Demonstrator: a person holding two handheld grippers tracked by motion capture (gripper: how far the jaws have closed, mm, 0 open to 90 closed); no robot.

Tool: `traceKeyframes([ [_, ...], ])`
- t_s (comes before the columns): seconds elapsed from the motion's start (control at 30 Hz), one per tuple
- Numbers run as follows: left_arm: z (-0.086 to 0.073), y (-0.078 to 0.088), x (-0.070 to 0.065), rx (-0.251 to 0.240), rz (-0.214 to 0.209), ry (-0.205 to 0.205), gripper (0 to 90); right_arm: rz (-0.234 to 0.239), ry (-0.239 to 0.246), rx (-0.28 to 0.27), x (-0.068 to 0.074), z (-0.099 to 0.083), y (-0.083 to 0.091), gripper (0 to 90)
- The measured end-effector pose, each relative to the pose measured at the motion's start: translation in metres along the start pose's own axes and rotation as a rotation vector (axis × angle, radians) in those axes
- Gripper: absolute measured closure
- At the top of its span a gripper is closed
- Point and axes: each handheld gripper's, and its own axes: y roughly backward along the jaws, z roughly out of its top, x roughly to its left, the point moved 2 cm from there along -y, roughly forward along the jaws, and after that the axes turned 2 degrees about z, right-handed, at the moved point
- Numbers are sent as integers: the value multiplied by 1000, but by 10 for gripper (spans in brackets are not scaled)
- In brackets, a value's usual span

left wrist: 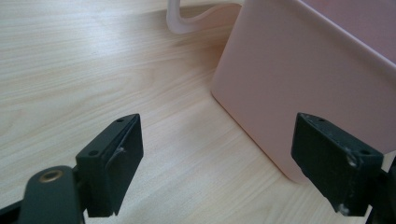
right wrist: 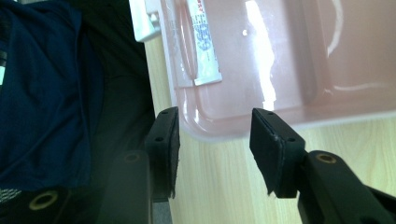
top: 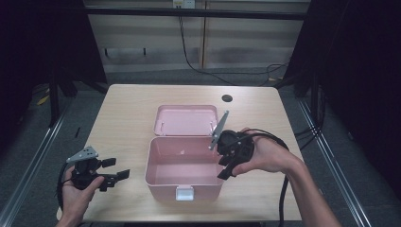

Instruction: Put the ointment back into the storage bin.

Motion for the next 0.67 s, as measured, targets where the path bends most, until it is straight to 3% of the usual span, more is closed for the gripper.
traceKeyframes([
  [0.23,0,-1,0,3,2,1,169,-23,-42,-56,-1,-34,-2,537],
  [0.47,0,-1,0,3,2,4,169,-25,-80,-72,-3,-53,-16,532],
  [0.67,0,-1,0,6,1,0,169,-64,-187,-141,-17,-74,-41,442],
])
